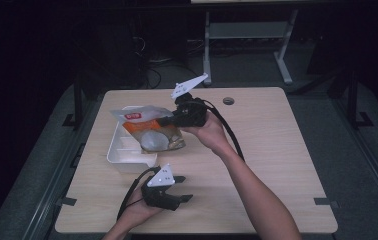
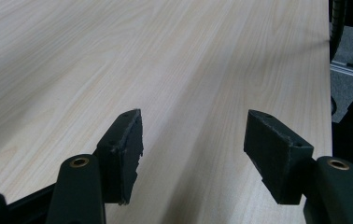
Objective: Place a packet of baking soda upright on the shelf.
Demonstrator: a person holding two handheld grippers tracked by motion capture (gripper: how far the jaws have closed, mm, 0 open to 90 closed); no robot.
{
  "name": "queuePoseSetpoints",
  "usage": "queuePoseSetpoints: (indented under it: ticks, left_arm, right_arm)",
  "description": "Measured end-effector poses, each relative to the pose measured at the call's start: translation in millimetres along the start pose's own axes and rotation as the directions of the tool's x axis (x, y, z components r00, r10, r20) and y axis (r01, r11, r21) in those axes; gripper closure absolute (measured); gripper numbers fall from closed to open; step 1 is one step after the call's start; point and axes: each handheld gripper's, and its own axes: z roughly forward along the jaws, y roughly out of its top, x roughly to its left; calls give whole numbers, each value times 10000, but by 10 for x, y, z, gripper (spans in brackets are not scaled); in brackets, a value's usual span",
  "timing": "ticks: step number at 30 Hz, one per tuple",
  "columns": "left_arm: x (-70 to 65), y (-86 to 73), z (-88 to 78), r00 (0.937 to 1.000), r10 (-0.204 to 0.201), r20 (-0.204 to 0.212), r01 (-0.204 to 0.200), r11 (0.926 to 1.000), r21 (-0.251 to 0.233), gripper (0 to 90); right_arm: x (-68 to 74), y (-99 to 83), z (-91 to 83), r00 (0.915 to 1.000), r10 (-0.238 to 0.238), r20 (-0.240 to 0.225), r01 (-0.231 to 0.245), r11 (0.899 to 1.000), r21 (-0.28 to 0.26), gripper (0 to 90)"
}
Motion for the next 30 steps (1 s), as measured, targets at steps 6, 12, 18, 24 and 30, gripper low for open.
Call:
queuePoseSetpoints:
  ticks: [6, 12, 18, 24, 30]
  left_arm:
    - [19, -22, -3, 10000, 32, -46, -31, 9999, 99, 366]
    - [47, -34, -22, 9999, -95, -84, 95, 9999, 48, 362]
    - [48, -40, -17, 9999, -133, -95, 133, 9999, 19, 361]
    - [33, -38, 12, 10000, -57, -7, 57, 9999, 122, 360]
    - [43, -43, 1, 9999, -121, -35, 121, 9999, 40, 360]
  right_arm:
    - [13, 87, 271, 9992, 137, -388, -133, 9998, 115, 898]
    - [18, 132, 436, 9980, 156, -620, -147, 9998, 145, 898]
    - [25, 158, 618, 9960, 300, -838, -291, 9995, 115, 897]
    - [-7, 136, 778, 9933, 487, -1050, -468, 9987, 206, 897]
    - [2, 110, 885, 9886, 668, -1348, -657, 9978, 126, 897]
